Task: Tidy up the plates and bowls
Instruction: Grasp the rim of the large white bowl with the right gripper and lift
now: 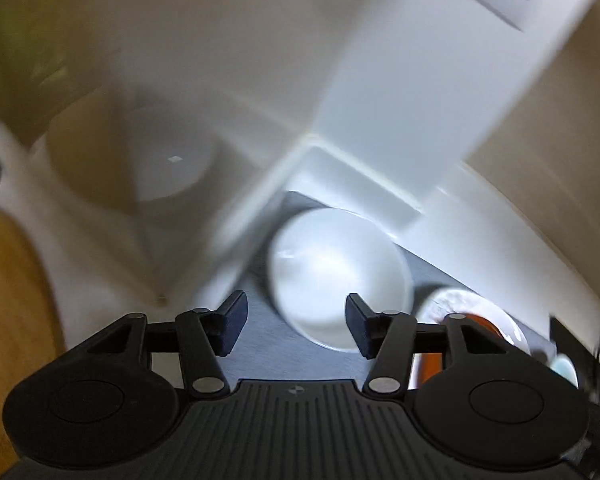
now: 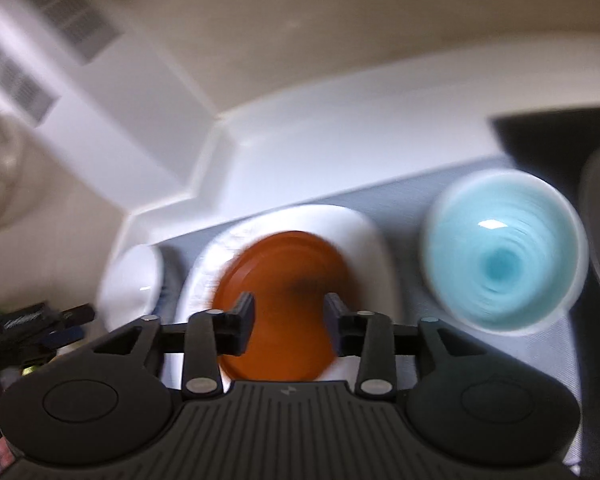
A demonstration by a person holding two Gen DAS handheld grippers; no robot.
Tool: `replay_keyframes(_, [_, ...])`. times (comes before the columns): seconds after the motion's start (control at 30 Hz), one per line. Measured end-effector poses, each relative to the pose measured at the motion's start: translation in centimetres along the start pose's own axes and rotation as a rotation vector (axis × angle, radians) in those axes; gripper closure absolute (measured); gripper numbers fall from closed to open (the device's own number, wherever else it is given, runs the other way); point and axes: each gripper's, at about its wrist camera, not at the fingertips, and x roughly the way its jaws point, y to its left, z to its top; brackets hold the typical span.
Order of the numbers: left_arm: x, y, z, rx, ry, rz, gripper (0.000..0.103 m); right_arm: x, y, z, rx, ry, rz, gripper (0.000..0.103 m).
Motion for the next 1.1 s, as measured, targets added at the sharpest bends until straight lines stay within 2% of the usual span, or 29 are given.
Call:
replay_keyframes(0.03, [0.4,0.3,0.2,-0.002,0.012,-0.001,0.052,0.6,1.1,0.0,-0.033,0.008,0.026,0.051])
replay_keyframes(0.07, [0.8,0.6,0.3,-0.009,0.018,-0.015,0.06,1.2,2.1,0.1,-0.06,0.014,0.042,0.051])
replay_keyframes(0.13, [1.5,0.7,0.4,-0.03,0.031,-0.047,0.063,2.3,4.1,0.3,-0.114,0.007,0.061,0.051])
replay_keyframes(0.2, [1.8,0.7,0.3,-0.038,0.021,-0.07,0.071,3.5,5.9,0.8,-0.16,0.02,0.102,0.051])
replay_keyframes(0.33, [2.6,1.2,-0.1,-0.052,0.014,-0.061,0.08,5.9,9.3,1.5,-0.287,0.022,0.131,0.052])
replay_keyframes(0.4, [3.2,1.5,-0.3,-0.056,0.028,-0.063,0.084,7.2,10.2,1.8,-0.307,0.02,0.124,0.052])
replay_keyframes(0.53, [3.9,1.7,-0.4,-0.049,0.038,-0.066,0.084,9.7,11.3,2.0,-0.306,0.062,0.143,0.054])
replay_keyframes(0.63, [4.3,1.8,-0.3,-0.066,0.055,-0.066,0.084,11.2,12.4,1.4,-0.37,0.078,0.096,0.055])
replay_keyframes(0.77, [4.8,1.9,-0.3,-0.081,0.075,-0.07,0.084,13.5,12.6,1.1,-0.353,0.155,0.013,0.066])
replay_keyframes(0.8, [4.8,1.9,-0.3,-0.08,0.081,-0.07,0.084,13.8,12.8,0.9,-0.356,0.17,0.004,0.071])
replay_keyframes(0.83, [4.9,1.8,-0.2,-0.077,0.092,-0.069,0.085,13.9,12.9,0.6,-0.357,0.177,0.011,0.081])
replay_keyframes(0.87, [4.9,1.8,-0.3,-0.075,0.103,-0.069,0.085,13.9,13.1,0.5,-0.364,0.178,0.016,0.085])
replay_keyframes(1.0, [5.0,2.0,-0.7,-0.07,0.13,-0.057,0.085,13.5,13.6,0.5,-0.366,0.18,0.017,0.089])
replay_keyframes(1.1, [4.4,2.7,-1.1,-0.08,0.153,-0.064,0.084,13.2,13.6,0.4,-0.342,0.216,0.03,0.089])
